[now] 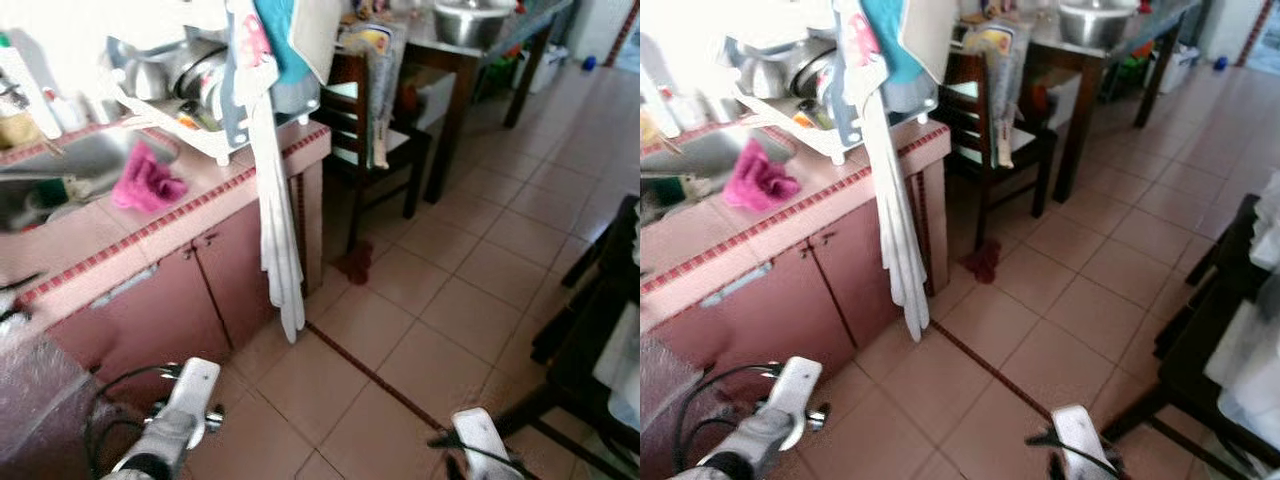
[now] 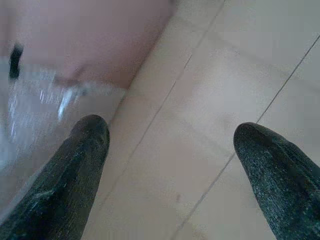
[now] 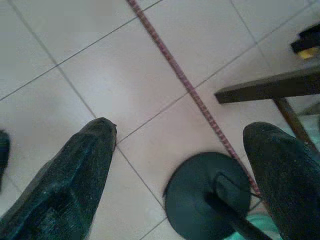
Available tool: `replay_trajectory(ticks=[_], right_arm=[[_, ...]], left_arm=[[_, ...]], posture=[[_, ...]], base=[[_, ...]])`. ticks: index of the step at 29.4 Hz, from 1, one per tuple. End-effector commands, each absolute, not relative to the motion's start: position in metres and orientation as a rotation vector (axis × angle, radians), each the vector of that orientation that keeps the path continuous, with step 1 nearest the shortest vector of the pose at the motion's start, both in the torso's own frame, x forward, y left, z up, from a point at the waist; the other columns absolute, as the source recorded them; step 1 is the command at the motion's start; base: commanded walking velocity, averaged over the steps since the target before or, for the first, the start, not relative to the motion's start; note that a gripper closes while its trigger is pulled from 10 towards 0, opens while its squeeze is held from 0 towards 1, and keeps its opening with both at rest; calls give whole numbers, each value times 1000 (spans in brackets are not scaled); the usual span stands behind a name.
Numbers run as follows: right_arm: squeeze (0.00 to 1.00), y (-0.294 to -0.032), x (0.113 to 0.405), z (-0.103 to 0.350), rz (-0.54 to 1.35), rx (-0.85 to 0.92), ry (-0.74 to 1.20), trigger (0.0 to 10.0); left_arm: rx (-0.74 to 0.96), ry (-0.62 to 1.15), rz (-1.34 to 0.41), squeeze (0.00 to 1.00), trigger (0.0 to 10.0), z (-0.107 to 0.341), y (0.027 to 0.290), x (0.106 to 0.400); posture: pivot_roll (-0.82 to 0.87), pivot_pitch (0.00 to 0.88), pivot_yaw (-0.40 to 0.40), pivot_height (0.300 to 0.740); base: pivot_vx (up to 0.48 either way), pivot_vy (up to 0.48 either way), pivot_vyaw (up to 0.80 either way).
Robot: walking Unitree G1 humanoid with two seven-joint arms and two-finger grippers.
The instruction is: Kitchen organization
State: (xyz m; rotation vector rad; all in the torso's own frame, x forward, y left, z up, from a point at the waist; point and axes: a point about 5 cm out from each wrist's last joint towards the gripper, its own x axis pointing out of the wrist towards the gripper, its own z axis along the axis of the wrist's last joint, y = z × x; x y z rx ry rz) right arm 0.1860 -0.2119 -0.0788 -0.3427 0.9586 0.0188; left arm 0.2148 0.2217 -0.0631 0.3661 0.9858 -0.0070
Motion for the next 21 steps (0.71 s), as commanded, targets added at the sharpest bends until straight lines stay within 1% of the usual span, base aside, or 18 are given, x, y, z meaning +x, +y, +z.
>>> replay_trajectory(ticks=[1,15,21], right_arm=[[0,-219,181,-80,16,-352,976,10000],[0,-210,174,-85,66,-349,998,10000],[0,-209,173,-85,78,-347,1004,10000]], left_arm=[[371,961,-20,0,10000,-60,215,222],[323,987,9,0,10000,-63,216,217],[331,1027,26,0,10000,-68,220,208]], posture=[[-32,0,54,740],[-27,0,50,740],[-28,0,46,740]], base=[[0,0,0],[0,0,0],[0,0,0]])
